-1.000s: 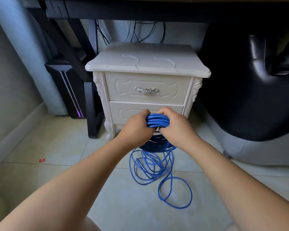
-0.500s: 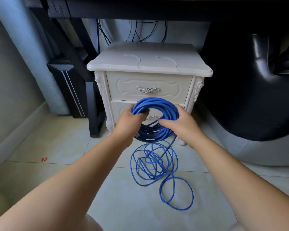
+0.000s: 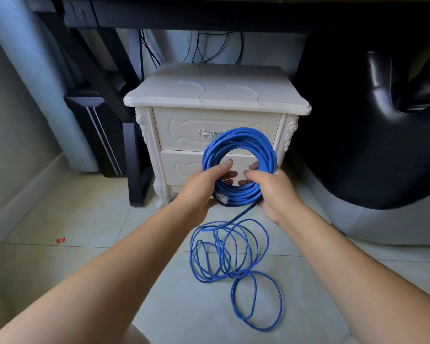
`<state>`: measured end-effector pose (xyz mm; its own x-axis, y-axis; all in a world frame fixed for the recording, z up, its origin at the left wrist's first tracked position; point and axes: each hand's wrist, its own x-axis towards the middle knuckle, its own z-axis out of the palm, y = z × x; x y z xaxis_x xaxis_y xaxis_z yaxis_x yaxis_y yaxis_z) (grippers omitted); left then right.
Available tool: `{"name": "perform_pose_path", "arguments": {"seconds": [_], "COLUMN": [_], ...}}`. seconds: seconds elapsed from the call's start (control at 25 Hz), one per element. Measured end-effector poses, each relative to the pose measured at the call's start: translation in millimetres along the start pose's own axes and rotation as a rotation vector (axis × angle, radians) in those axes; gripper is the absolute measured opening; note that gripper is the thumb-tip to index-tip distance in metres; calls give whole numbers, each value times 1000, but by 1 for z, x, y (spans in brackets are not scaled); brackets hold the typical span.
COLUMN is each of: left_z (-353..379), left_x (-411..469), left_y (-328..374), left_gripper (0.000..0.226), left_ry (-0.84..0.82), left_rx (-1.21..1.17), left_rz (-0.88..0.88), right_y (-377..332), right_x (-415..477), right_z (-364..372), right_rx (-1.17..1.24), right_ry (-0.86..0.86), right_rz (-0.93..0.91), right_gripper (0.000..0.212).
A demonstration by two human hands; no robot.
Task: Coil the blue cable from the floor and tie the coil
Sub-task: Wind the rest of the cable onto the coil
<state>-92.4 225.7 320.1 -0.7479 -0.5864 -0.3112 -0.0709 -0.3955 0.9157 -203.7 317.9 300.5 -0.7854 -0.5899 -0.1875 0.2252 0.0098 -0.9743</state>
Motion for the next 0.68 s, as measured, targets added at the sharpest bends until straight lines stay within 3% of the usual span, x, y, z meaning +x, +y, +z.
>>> {"name": "perform_pose_path", "arguments": {"seconds": [0.08,0.16,0.28,0.4,0.56,0.68], "left_z": [-3,-7,-13,-12,-11,-8], "left_x": [2,3,3,2,4,9], "left_y": [4,6,3,-2,-2,-5], "left_gripper": [32,48,70,65,20,18], "left_ry": [34,28,-46,-1,129,150], "left_rx": [80,181,624,873,893,741], "left_rz": [73,258,522,593,573,537], "right_y": [-7,-10,-11,-8,-7,-10], "right_x": [-1,-2,-9,-14,-14,-14], "right_z": [-3,-7,-5,2,4,3], "right_rx": [-158,-379,-751,-969,-919,-666], "right_ry": [43,52,-7,-75,-85,-80], "right_rz": [-78,-197,-342,-519,-541,-431], "right_gripper": [19,23,22,23,36,47]}}
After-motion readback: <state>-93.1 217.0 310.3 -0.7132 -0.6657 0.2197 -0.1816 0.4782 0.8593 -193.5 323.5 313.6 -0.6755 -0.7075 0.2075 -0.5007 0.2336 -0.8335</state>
